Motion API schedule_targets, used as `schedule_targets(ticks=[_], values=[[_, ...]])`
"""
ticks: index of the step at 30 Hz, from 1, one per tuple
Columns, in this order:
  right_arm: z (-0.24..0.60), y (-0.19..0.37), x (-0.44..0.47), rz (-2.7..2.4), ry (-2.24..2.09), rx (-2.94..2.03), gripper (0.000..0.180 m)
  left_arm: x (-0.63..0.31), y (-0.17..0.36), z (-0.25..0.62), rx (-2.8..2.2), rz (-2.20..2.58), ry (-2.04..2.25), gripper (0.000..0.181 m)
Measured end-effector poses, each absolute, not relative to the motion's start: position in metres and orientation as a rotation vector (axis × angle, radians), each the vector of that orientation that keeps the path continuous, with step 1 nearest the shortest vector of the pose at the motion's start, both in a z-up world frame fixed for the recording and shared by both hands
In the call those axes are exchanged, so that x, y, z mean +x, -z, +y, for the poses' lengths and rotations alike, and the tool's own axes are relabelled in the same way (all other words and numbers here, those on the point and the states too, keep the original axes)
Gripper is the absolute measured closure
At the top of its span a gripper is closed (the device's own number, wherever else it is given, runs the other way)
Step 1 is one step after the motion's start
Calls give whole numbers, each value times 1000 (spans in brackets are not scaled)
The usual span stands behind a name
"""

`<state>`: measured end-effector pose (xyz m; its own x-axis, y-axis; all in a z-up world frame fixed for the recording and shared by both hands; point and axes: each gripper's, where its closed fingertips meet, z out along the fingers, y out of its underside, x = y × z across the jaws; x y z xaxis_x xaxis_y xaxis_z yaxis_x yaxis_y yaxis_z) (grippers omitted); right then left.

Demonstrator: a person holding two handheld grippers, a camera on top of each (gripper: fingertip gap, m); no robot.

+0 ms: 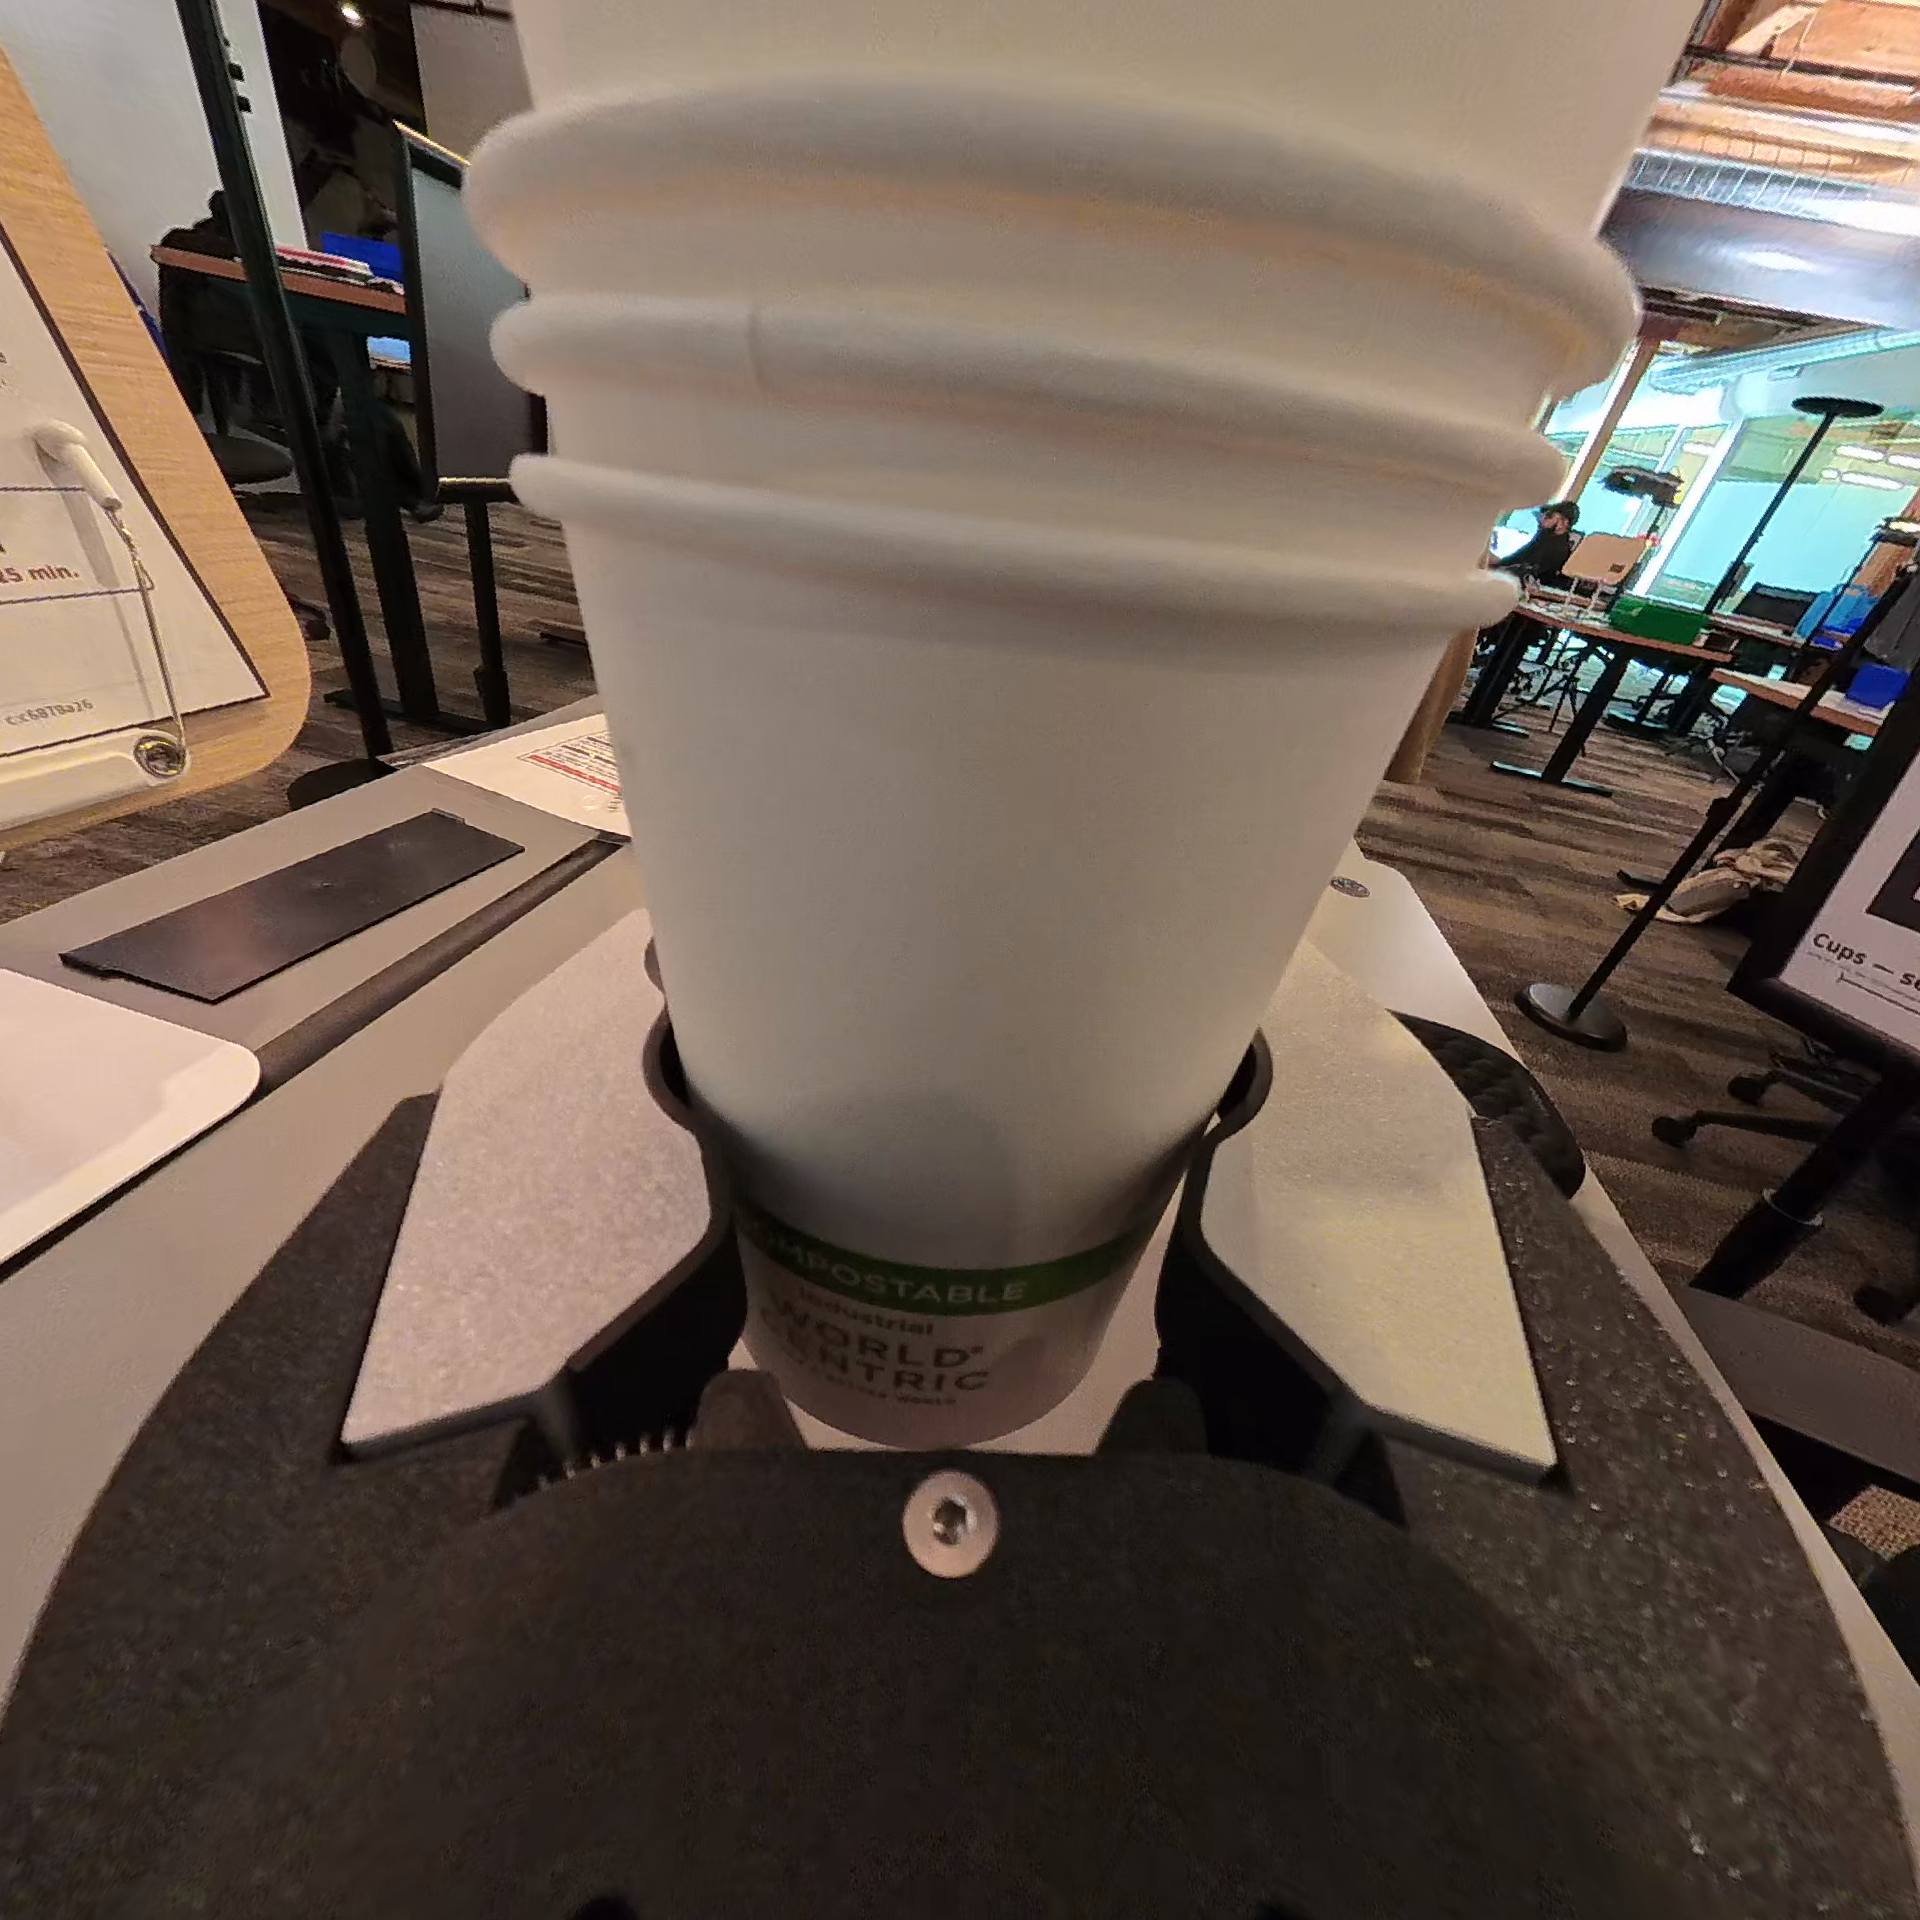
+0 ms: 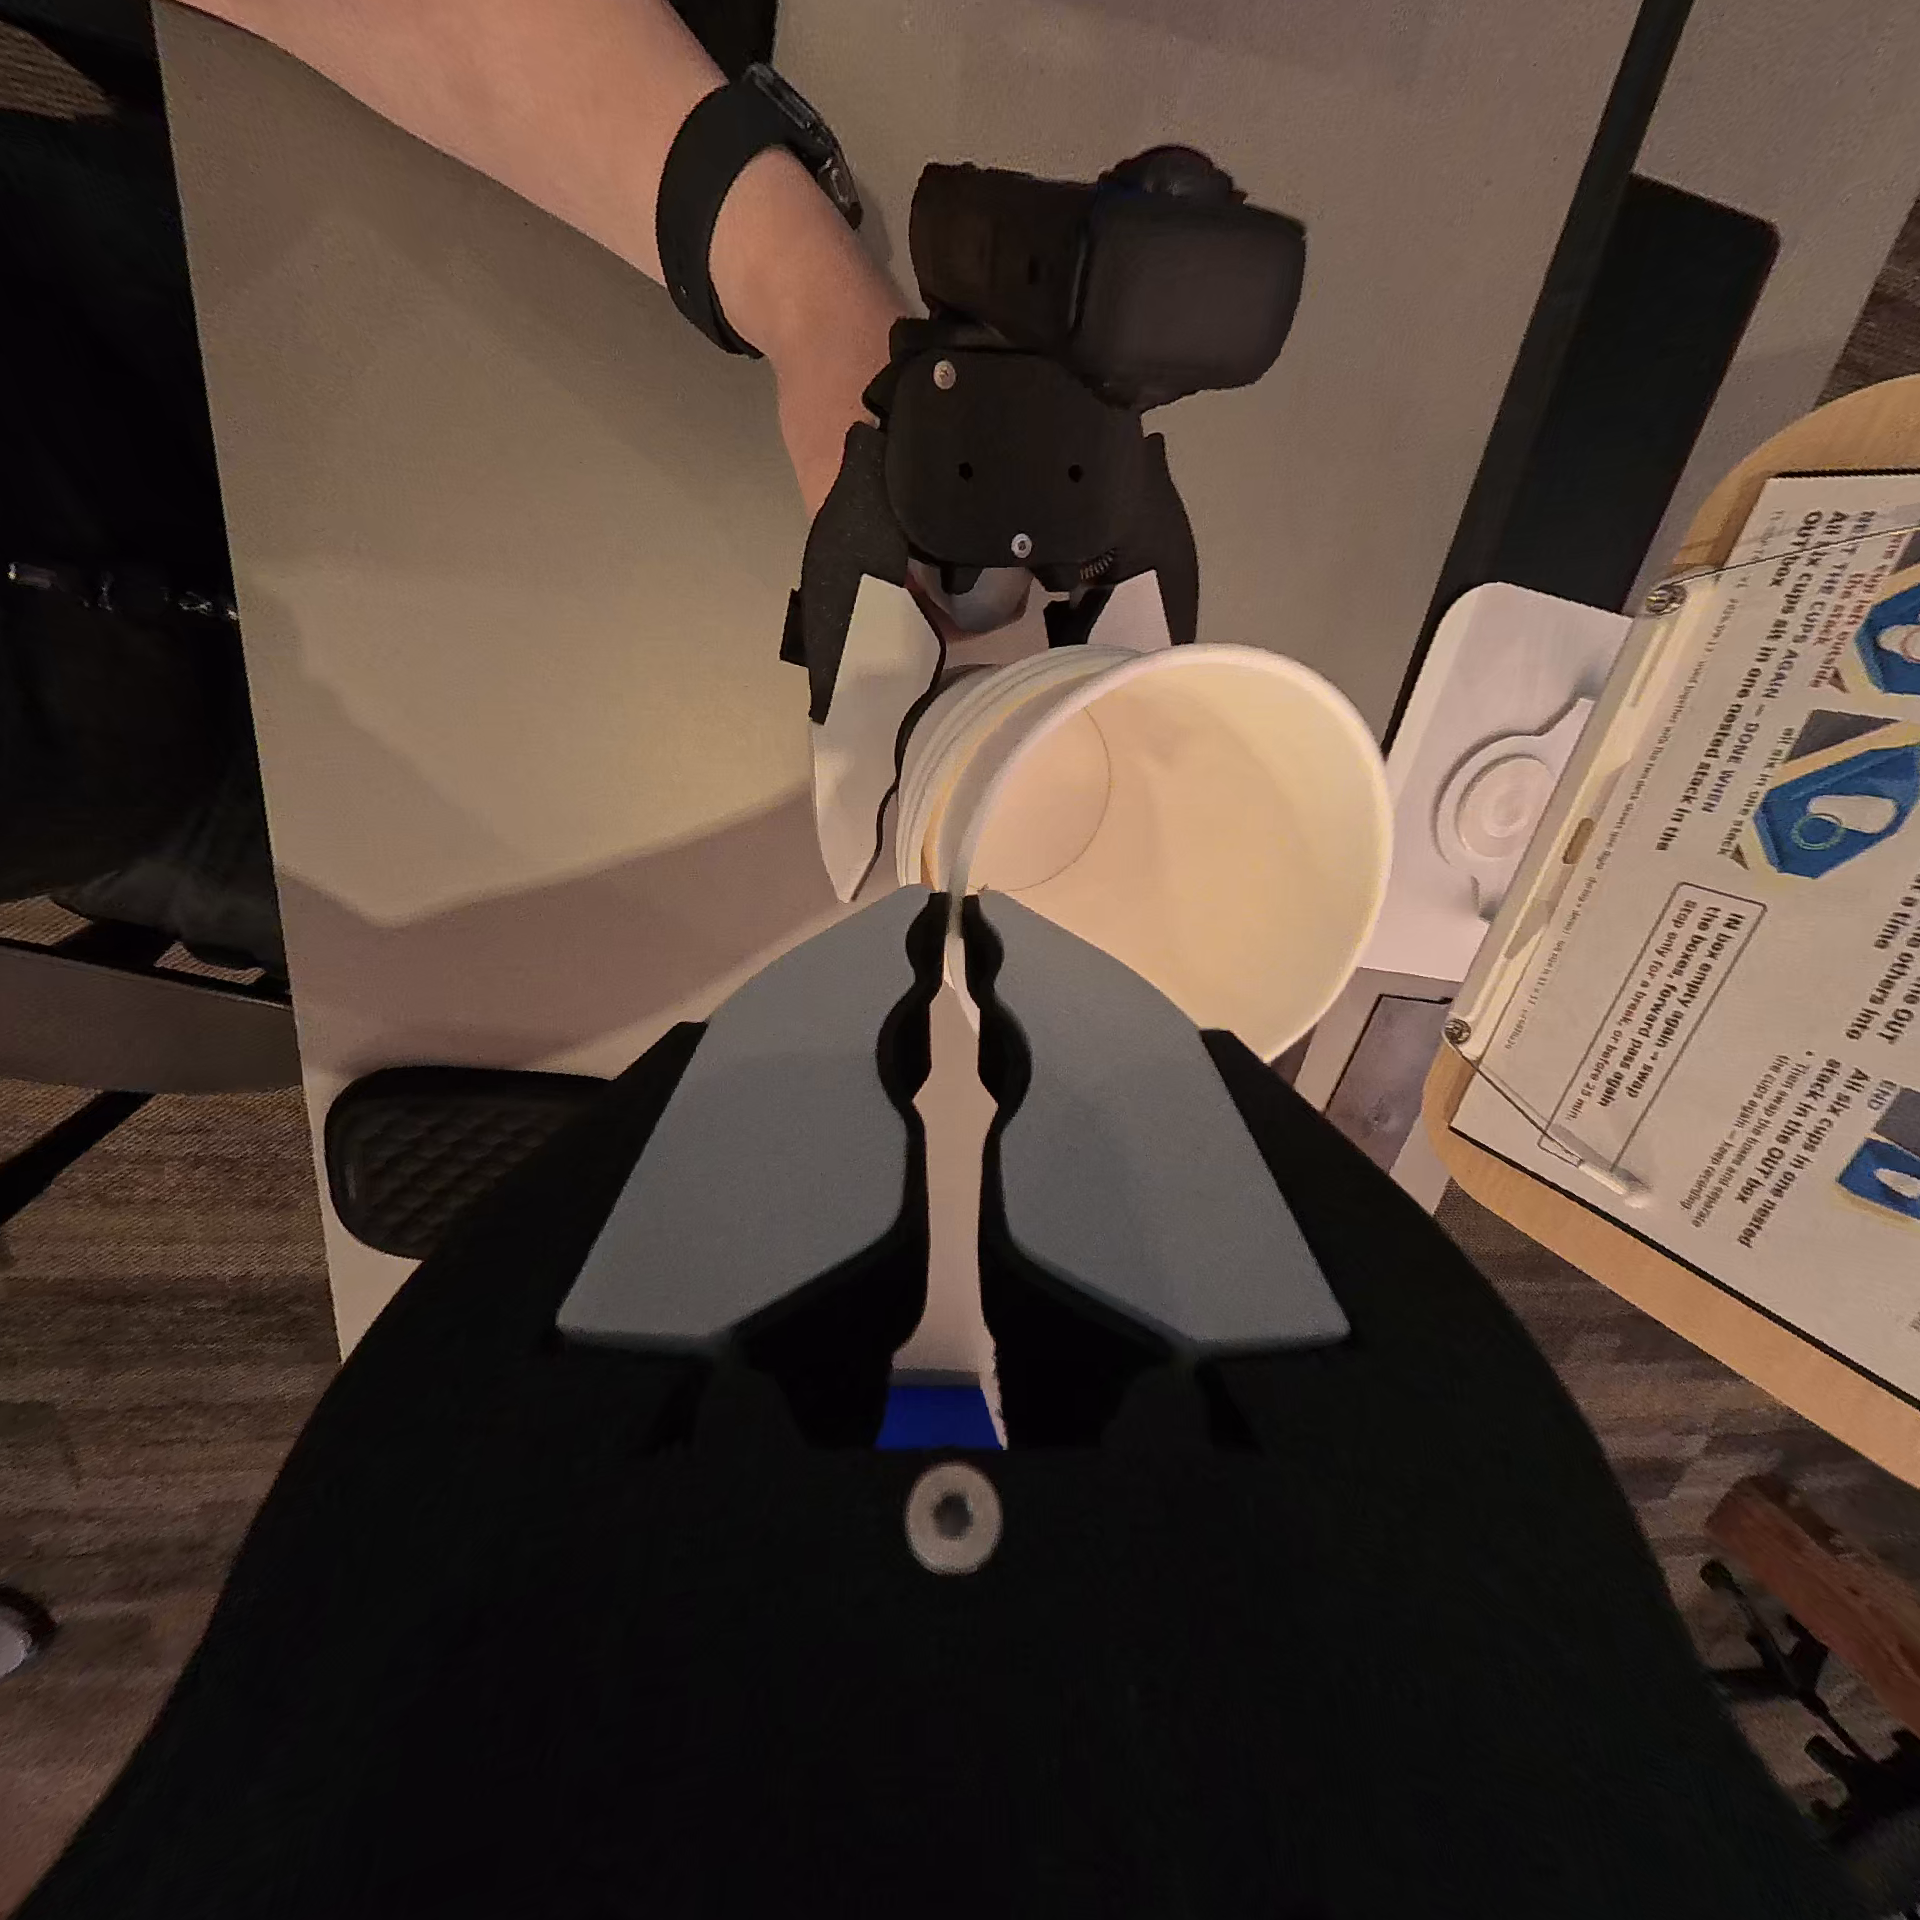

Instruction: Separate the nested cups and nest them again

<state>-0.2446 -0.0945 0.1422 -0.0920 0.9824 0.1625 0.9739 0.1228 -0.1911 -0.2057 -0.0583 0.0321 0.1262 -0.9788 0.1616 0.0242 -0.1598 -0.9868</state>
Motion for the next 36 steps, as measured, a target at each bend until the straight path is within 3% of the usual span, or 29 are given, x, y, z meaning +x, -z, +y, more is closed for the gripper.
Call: schedule_targets(ticks=[19,27,36], values=[[-95,-221,-179,-1895,66,-1940,177,-201,-20,-58,-1407,1040,1235,80],[-101,-216,-32,-1556,189,-2203,177,-200,-16,-57,-1417,1044,1230,80],[-131,-136,160,-1077,242,-2576,177,-197,-10,-57,-1433,1056,1213,80]])
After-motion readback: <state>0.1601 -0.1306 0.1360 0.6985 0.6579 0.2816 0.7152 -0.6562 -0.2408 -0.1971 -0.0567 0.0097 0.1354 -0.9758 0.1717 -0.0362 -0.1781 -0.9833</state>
